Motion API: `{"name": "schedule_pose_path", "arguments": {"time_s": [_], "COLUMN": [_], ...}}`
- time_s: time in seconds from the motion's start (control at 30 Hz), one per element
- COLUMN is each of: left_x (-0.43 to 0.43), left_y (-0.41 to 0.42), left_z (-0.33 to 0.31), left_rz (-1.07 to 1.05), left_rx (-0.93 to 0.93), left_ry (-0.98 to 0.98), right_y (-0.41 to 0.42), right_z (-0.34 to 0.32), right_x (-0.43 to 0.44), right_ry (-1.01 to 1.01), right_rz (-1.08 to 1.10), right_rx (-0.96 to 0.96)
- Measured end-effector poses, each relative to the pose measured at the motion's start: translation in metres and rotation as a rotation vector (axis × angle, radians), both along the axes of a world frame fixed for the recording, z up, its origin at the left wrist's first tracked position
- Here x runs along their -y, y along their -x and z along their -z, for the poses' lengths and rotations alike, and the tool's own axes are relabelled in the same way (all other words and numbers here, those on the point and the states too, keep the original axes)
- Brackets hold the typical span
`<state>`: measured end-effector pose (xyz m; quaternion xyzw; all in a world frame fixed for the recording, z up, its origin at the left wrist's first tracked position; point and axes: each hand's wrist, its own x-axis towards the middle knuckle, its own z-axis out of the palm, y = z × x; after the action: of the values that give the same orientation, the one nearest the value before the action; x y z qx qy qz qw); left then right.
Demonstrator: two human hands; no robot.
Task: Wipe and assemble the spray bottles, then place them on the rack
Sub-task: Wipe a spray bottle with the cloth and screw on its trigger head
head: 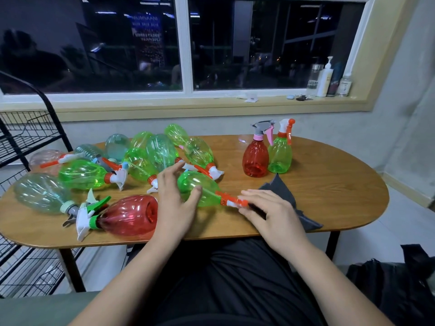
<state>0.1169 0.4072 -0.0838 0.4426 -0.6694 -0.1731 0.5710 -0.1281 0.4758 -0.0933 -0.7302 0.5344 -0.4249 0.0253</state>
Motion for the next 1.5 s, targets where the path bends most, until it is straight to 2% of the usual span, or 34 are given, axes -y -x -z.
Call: {"name": "schedule_pose_path", "arguments": {"time_s": [0.17,0.33,0.47,0.57,0.63,0.73,0.9,0.97,1.07,1.27,1.5], "left_x": [0.005,0.004,0.001,-0.001,-0.002,-0.003,-0.002,-0.002,0.001,0.003,0.007], "left_y": [0.0,0.002,0.002,0.004,0.006,0.007,0.008,0.008,0.007,0.005,0.005], "left_z": [0.001,0.002,0.001,0.0,-0.001,-0.002,0.001,0.001,0.001,0.002,0.001], "left_rz": [-0.046,-0.056,-0.05,-0.057,-0.053,-0.044,-0.023,-0.019,0.002,0.03,0.053], "left_rx": [0.072,0.125,0.122,0.125,0.122,0.105,0.152,0.167,0.224,0.236,0.229], "left_ry": [-0.099,-0.103,-0.094,-0.105,-0.102,-0.101,-0.095,-0.078,-0.053,-0.046,-0.081], "right_y": [0.006,0.008,0.016,0.021,0.025,0.025,-0.004,-0.017,-0.031,-0.029,-0.006], "right_z": [0.013,-0.001,-0.004,0.001,0.002,-0.003,-0.017,-0.014,-0.002,0.009,-0.004], "right_x": [0.003,-0.001,0.0,0.004,0.007,0.005,-0.001,-0.001,-0.001,-0.009,-0.025], "right_ry": [-0.061,-0.141,-0.374,-0.321,-0.234,-0.134,-0.091,-0.167,-0.257,-0.212,-0.313], "right_rz": [-0.019,0.219,0.365,0.368,0.38,0.378,0.181,0.102,0.092,0.017,0.041], "right_rx": [-0.195,-0.234,-0.275,-0.291,-0.212,0.007,0.282,0.237,-0.005,-0.247,-0.259]}}
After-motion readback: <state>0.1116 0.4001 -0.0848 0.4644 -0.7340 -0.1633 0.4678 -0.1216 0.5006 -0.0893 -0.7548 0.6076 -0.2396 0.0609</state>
